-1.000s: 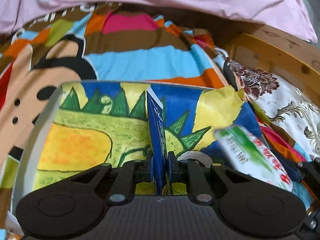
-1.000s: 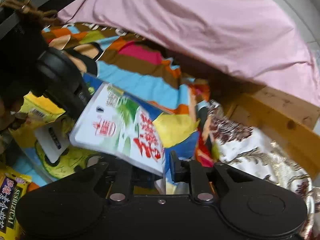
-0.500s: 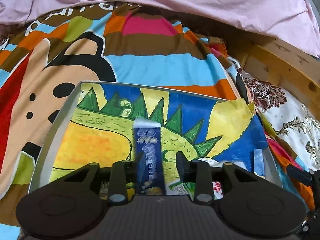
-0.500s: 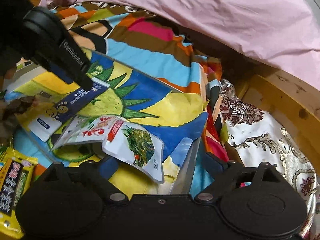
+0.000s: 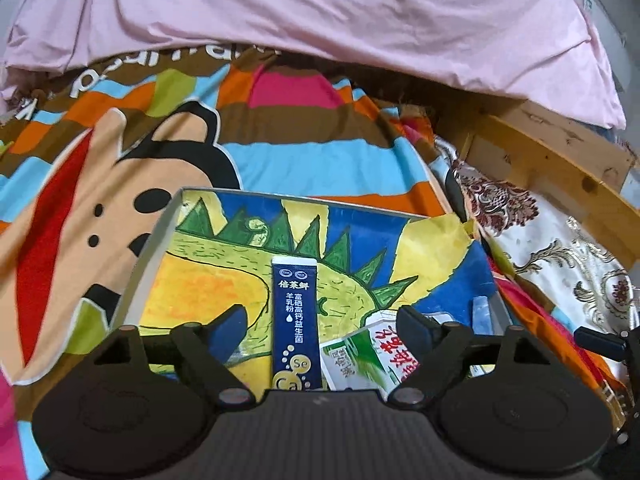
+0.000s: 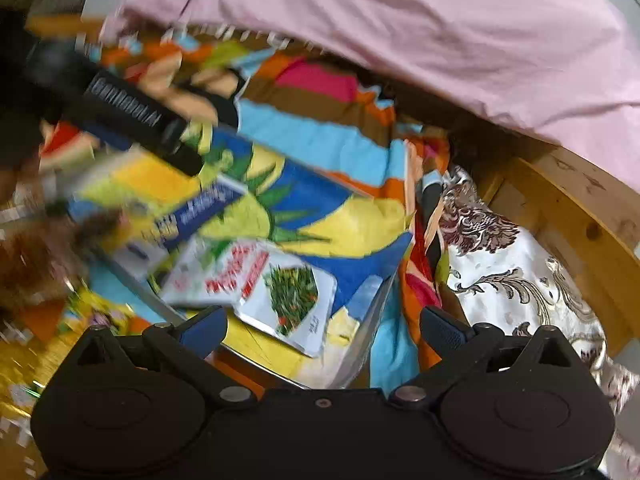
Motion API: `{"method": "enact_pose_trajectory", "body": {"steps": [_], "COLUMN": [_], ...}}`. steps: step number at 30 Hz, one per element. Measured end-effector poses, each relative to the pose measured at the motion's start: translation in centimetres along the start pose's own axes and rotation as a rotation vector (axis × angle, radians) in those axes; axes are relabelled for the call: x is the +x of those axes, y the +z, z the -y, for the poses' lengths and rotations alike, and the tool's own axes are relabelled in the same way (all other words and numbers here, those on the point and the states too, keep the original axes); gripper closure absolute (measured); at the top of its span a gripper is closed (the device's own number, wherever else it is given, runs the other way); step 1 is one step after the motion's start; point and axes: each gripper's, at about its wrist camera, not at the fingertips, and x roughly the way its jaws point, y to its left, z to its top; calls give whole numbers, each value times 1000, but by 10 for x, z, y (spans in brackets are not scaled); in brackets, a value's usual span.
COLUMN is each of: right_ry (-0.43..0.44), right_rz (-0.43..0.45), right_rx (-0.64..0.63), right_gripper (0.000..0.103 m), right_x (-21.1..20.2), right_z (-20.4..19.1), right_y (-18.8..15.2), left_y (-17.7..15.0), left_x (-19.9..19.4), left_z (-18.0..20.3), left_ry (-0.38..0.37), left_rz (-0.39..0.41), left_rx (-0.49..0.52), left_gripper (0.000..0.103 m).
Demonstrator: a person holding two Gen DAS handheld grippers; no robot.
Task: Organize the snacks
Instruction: 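Lower the white pouch and blue milk stick into the tray and open both tools, then withdraw both tools up and away from the silver tray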
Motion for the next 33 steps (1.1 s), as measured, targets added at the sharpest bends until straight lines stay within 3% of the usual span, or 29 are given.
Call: {"method": "enact_pose_trajectory", "body": {"steps": [5, 13, 24, 33], "right_ry": [9, -13, 2, -26], "right_rz": [128, 319, 419, 403], "right_rx": [98, 180, 303, 377], "right_gripper": [1, 1, 1, 1], "right_x": [-38, -104, -177, -215], "right_z": [4, -10, -37, -53], "right_y": [-1, -7, -33, -61], "left_y": [-6, -25, -77, -123], "left_x": [-35, -96, -178, -207], "left_z": [-6, -20, -27, -38], "left_ry": [7, 15, 39, 61], "left_rz": [65, 149, 221, 246], "left_rx": [-4, -34, 46, 70], "left_gripper": [5, 1, 1, 1]}}
